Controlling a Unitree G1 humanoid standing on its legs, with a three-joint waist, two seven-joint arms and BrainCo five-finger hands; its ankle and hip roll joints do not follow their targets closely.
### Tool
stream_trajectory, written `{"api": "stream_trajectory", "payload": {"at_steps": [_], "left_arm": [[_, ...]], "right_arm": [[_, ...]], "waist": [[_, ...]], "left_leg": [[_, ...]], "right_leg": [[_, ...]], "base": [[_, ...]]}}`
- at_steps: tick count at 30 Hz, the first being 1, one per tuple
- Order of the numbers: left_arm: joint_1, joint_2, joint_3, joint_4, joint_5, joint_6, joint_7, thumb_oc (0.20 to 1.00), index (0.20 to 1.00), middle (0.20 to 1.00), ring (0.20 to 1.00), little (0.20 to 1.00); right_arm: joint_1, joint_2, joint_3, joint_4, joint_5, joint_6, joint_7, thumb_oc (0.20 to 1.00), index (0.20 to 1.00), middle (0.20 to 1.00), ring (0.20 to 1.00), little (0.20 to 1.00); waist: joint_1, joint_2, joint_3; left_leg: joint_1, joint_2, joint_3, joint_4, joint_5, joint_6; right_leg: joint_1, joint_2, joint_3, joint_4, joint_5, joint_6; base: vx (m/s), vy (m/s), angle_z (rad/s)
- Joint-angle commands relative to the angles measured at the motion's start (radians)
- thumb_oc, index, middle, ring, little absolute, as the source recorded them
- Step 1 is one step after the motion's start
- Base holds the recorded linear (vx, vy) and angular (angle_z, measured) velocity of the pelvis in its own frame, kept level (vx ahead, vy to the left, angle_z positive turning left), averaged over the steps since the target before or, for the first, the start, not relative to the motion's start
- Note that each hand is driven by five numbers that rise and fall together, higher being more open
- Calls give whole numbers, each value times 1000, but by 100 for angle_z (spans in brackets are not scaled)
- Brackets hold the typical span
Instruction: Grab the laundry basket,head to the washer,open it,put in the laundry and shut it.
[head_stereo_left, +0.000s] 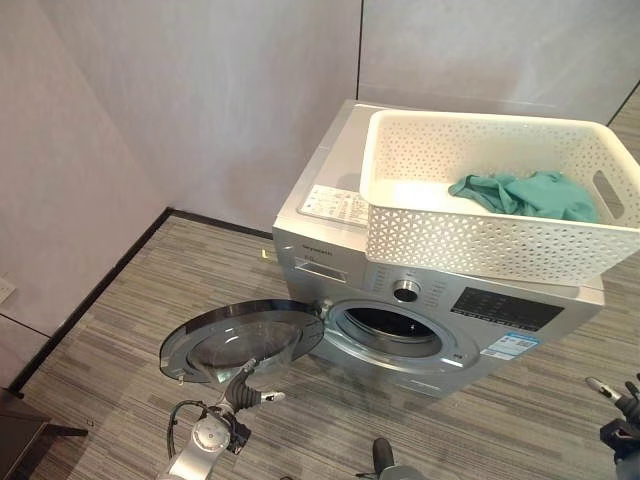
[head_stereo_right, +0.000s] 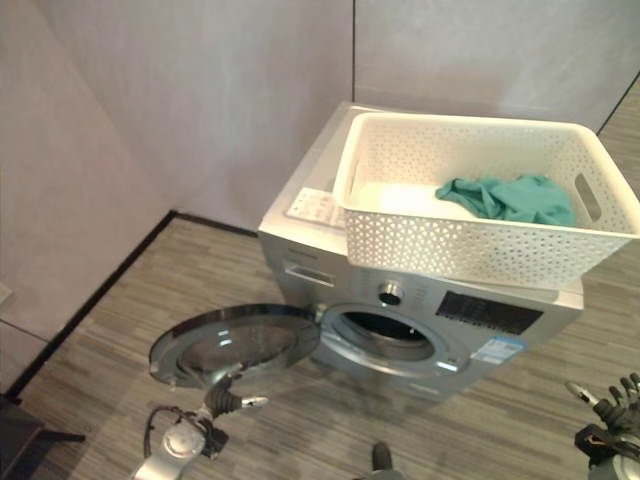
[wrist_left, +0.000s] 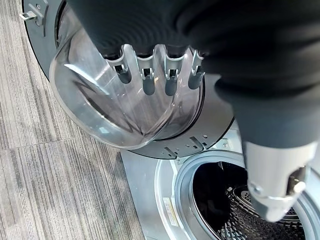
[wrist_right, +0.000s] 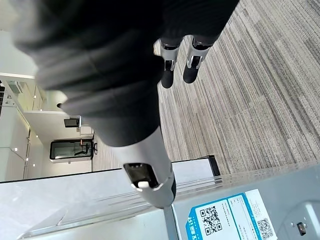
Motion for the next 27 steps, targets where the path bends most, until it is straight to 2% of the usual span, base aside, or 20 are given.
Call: {"api": "stream_trajectory", "payload": {"at_steps": [1,2,3,6,8,9,10,11,12,13,18,21,22,27], "left_arm": [[-75,16,22,50,21,-36,7,1000,1000,1000,1000,1000],[-75,16,22,50,21,-36,7,1000,1000,1000,1000,1000],[-68,4,51,24,29,-37,1,1000,1000,1000,1000,1000],[-70,13,39,4,45,-35,-4,1000,1000,1000,1000,1000],[-72,17,21,1,20,-40,-12,1000,1000,1000,1000,1000],[-86,12,10,19,18,-43,-12,1000,1000,1000,1000,1000],[-110,-12,22,39,19,-38,8,1000,1000,1000,1000,1000],[-110,2,5,27,17,-32,0,1000,1000,1000,1000,1000],[-111,2,6,27,17,-32,0,1000,1000,1000,1000,1000],[-112,6,-5,23,18,-31,-5,1000,1000,1000,1000,1000],[-115,12,-17,18,21,-28,-11,1000,1000,1000,1000,1000],[-124,14,-31,16,21,-28,-11,1000,1000,1000,1000,1000],[-125,14,-31,16,21,-28,-11,1000,1000,1000,1000,1000],[-134,15,-43,0,24,-32,-16,1000,1000,1000,1000,1000]], "right_arm": [[-37,-36,-66,9,19,-46,-1,1000,1000,1000,1000,1000],[-37,-36,-66,9,19,-46,-1,1000,1000,1000,1000,1000],[-72,23,-36,-221,-46,-149,-77,1000,1000,1000,1000,1000],[-105,19,-62,-313,-138,-147,-148,1000,1000,1000,1000,1000],[-172,-78,-66,-162,-129,-128,-151,1000,1000,1000,1000,1000],[-202,-140,-114,-1,-72,-142,-148,1000,1000,1000,1000,1000],[-73,29,86,-162,-352,-34,-91,1000,1000,1000,1000,1000],[-100,36,196,-49,-375,13,-48,1000,1000,1000,1000,1000],[-103,35,198,-44,-374,11,-48,1000,1000,1000,1000,1000],[-138,25,246,64,-379,23,-33,1000,1000,1000,1000,1000],[-189,48,308,152,-365,43,-17,1000,1000,1000,1000,1000],[-254,85,355,401,-357,57,-15,1000,1000,1000,1000,1000],[-258,85,356,406,-356,54,-14,1000,1000,1000,1000,1000],[-314,134,378,691,-351,75,-2,1000,1000,1000,1000,1000]], "waist": [[4,-61,-6],[4,-61,-6],[-1,-55,-7],[6,-48,-13],[26,-53,-13],[30,-57,-11],[12,-56,9],[29,-60,1],[28,-60,1],[39,-61,2],[57,-61,3],[75,-60,4],[74,-60,5],[96,-57,10]], "left_leg": [[36,23,-15,11,-71,-4],[36,23,-15,11,-71,-4],[34,24,-7,11,-67,-4],[32,25,-19,11,-76,-2],[27,24,-31,11,-72,-5],[19,25,-41,11,-70,-8],[14,23,-30,11,-63,-7],[6,21,-41,11,-62,-7],[6,21,-42,11,-62,-7],[6,21,-47,11,-61,-8],[2,21,-57,11,-58,-9],[0,20,-69,11,-56,-10],[0,20,-70,11,-56,-10],[-6,15,-86,11,-55,-9]], "right_leg": [[11,-94,41,10,-37,89],[11,-94,41,10,-37,89],[7,-94,45,10,-29,90],[13,-93,35,10,-40,88],[19,-94,19,10,-46,85],[21,-94,8,10,-51,86],[15,-94,4,10,-42,81],[19,-98,-6,10,-49,81],[19,-98,-6,10,-49,81],[24,-100,-15,10,-50,80],[30,-102,-24,10,-52,78],[40,-104,-38,10,-57,76],[40,-104,-39,10,-57,76],[47,-106,-56,10,-63,77]], "base": [[0,0,0],[0,0,0],[0,0,0],[4,-7,-14],[-18,-36,5],[-129,-10,28],[-118,-6,45],[-106,10,34],[-1,-20,14],[-8,-12,-7],[-2,-8,4],[20,-15,5],[5,-10,12],[16,-11,13]]}}
